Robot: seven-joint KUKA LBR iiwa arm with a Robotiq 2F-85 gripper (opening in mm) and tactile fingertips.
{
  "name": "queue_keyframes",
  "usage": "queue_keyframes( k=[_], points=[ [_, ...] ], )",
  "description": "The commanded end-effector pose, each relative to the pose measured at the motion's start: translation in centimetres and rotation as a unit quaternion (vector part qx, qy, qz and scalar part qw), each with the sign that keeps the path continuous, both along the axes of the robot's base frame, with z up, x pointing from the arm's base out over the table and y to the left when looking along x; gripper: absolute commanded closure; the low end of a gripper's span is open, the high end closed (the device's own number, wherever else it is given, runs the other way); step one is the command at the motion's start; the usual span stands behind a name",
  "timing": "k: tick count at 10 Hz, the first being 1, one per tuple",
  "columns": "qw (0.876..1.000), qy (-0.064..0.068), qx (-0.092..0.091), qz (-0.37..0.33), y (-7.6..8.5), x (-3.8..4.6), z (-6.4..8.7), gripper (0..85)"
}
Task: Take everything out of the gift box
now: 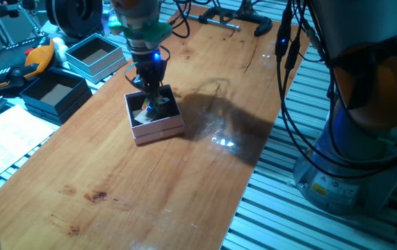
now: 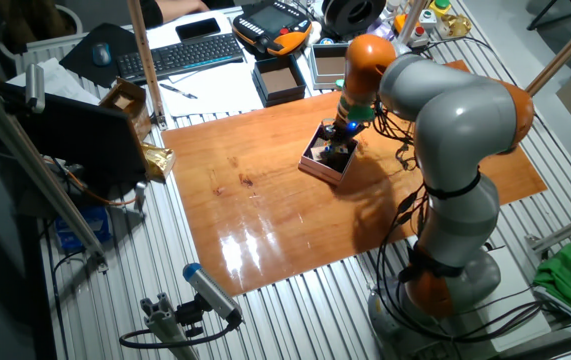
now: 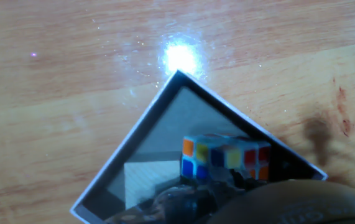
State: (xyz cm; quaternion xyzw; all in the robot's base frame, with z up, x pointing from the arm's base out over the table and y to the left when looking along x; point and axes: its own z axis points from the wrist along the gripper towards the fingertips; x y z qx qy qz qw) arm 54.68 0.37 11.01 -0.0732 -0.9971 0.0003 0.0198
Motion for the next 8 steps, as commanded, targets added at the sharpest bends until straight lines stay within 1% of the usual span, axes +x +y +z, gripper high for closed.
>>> queue_keyframes(
  k=[1,3,4,6,7,8],
  points=[
    [1.0,0.003,-0.004,-0.005,0.0,-0.02,0.2,56.3],
    [1.0,0.002,-0.007,-0.023,0.3,-0.04,0.3,29.3],
    [0.999,-0.004,-0.006,-0.036,0.5,-0.15,0.1,17.7],
    [0.998,-0.03,-0.018,-0.05,1.2,-0.54,-1.1,3.0],
    [0.998,-0.035,-0.02,-0.05,1.0,-0.61,-1.5,0.0],
    [0.998,-0.036,-0.017,-0.048,0.6,-0.59,-1.7,0.0]
  ],
)
